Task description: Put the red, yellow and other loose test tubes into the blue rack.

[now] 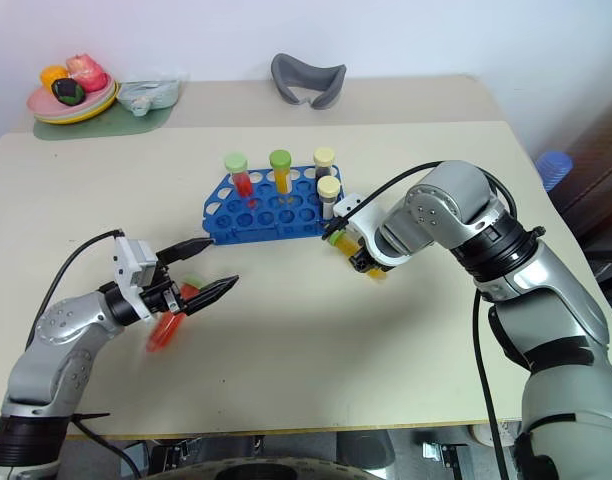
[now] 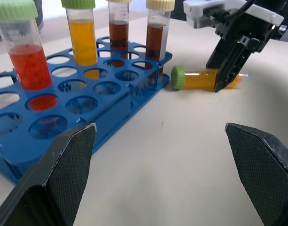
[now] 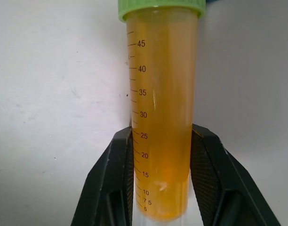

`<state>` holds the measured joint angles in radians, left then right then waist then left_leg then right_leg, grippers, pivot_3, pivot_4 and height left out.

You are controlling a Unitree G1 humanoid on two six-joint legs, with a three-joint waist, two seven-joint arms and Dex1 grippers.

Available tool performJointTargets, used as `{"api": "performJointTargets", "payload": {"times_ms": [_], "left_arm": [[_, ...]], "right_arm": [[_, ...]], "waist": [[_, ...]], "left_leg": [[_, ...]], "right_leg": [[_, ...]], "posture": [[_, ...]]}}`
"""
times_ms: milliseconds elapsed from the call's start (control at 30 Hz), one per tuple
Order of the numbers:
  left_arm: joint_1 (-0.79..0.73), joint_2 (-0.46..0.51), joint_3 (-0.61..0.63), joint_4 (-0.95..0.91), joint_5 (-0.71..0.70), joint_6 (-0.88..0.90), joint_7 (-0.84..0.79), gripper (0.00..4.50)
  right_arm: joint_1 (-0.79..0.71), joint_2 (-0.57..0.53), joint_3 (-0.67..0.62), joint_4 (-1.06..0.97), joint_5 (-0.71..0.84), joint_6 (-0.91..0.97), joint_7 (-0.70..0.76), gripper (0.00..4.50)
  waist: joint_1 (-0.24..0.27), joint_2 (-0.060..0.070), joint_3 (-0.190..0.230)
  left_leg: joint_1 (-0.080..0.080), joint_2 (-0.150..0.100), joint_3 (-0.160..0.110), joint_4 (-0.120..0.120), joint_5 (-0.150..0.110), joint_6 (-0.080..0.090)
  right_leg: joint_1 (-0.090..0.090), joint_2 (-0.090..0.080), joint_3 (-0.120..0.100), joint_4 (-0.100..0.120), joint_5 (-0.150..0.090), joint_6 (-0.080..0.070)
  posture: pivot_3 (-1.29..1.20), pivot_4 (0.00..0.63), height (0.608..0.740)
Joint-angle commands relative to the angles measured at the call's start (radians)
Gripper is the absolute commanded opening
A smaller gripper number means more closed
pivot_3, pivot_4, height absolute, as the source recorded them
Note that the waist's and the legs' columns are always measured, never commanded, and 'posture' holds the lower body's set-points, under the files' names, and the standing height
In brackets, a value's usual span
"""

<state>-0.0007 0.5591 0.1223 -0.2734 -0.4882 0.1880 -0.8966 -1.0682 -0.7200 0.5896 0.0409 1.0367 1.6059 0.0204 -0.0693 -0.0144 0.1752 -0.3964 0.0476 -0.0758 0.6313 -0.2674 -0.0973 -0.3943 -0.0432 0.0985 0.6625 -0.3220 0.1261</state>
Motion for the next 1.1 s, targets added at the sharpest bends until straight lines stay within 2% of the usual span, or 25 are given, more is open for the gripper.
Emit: {"api": "performJointTargets", "payload": {"times_ms": [33,167,300,433,600,767,933,1100], "left_arm": [[-0.007,0.001,0.001,0.001,-0.002,-0.016,-0.011,4.50],[0.006,0.000,0.018,0.002,0.000,-0.027,-0.005,4.50],[0.029,0.013,0.061,-0.013,-0.013,-0.016,0.016,4.50],[0.023,0.020,0.093,-0.020,-0.031,0.008,0.040,4.50],[-0.009,0.006,0.099,-0.037,-0.060,0.051,0.076,4.50],[-0.031,-0.020,0.103,-0.047,-0.070,0.070,0.122,4.50],[-0.027,-0.047,0.136,-0.048,-0.072,0.056,0.173,4.50],[0.008,-0.070,0.173,-0.052,-0.105,0.038,0.180,4.50]], "right_arm": [[0.027,-0.018,-0.015,-0.061,0.013,0.009,0.025,1.50],[0.106,-0.043,-0.134,-0.297,0.007,-0.015,0.095,1.50],[0.290,-0.101,-0.290,-0.562,-0.041,-0.255,0.232,1.50],[0.463,-0.015,-0.370,-0.628,-0.225,-0.610,0.286,1.50],[0.495,0.292,-0.374,-0.501,-0.399,-0.899,0.212,1.50],[0.480,0.492,-0.319,-0.282,-0.614,-1.172,0.207,1.50],[0.486,0.612,-0.303,-0.089,-0.760,-1.374,0.207,1.50],[0.532,0.656,-0.316,0.003,-0.836,-1.495,0.224,1.50]], "waist": [[0.001,0.000,0.000],[0.003,0.001,0.001],[0.006,0.002,0.002],[0.006,0.002,0.002],[-0.001,0.003,0.002],[0.001,0.002,0.002],[-0.001,0.002,0.002],[0.000,0.002,0.002]], "left_leg": [[0.000,0.000,0.000,0.000,0.000,0.000],[-0.007,0.000,-0.001,-0.001,0.000,0.000],[-0.014,0.000,-0.001,-0.001,0.000,0.000],[-0.013,0.000,-0.001,0.001,0.000,0.000],[-0.010,0.001,-0.001,0.001,0.000,0.000],[-0.011,0.000,-0.002,0.000,0.001,-0.002],[-0.011,0.000,-0.002,0.000,0.001,-0.002],[-0.011,0.000,-0.002,0.000,0.002,-0.003]], "right_leg": [[0.000,0.000,0.000,0.000,0.000,0.000],[-0.007,0.000,0.000,0.000,0.000,0.000],[-0.014,-0.001,-0.001,0.000,0.000,0.000],[-0.012,-0.001,-0.002,0.000,0.000,0.000],[-0.011,0.001,-0.001,0.002,0.000,0.000],[-0.011,0.000,-0.002,0.001,0.000,0.000],[-0.011,0.000,-0.002,0.002,0.000,0.000],[-0.011,-0.001,-0.002,0.002,0.000,0.000]], "posture": [[0.00,0.150,0.740],[0.00,0.150,0.740],[0.00,0.150,0.740],[0.00,0.150,0.740],[0.00,0.150,0.740],[0.00,0.150,0.740],[0.00,0.150,0.740],[0.00,0.150,0.740]]}}
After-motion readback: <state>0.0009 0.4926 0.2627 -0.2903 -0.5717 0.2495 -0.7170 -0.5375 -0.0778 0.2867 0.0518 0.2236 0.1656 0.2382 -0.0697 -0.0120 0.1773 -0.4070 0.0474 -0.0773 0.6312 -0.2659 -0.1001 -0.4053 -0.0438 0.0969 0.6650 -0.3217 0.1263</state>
